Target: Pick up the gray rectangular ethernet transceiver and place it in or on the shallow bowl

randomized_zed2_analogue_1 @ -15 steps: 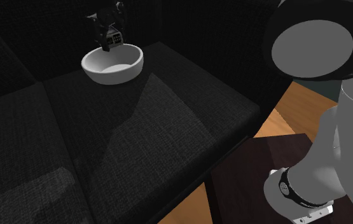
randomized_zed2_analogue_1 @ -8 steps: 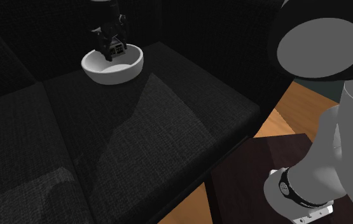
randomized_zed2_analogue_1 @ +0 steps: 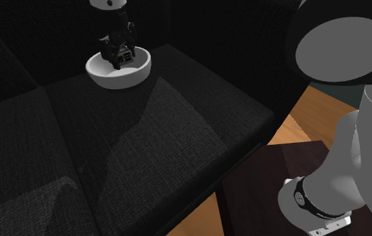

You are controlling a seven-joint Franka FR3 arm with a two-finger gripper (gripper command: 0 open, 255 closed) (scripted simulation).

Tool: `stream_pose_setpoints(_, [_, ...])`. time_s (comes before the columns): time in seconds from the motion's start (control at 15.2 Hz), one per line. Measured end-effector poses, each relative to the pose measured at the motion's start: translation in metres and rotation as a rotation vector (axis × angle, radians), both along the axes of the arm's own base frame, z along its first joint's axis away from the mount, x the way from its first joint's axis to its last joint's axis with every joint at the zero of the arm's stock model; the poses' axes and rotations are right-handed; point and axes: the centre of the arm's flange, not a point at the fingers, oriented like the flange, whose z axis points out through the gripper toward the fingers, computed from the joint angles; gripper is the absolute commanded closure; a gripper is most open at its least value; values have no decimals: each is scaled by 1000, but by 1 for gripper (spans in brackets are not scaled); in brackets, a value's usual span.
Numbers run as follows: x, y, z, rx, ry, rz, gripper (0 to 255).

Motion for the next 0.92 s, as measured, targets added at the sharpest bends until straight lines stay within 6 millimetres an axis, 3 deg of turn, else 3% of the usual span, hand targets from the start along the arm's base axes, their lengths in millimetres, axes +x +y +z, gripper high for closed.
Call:
stream_pose_setpoints(0.07, [0, 0, 0, 0, 0, 0, 255])
stream_pose_setpoints(0.13, [0, 0, 0, 0, 0, 0, 0])
stream_pose_setpoints(0.53, [0, 0, 0, 0, -1, 0, 0])
stream_pose_setpoints(0.79, [-1, 1, 39, -1, -2, 0, 0])
stream_pose_setpoints(0.92, [-2, 2, 48, -1, -2, 0, 0])
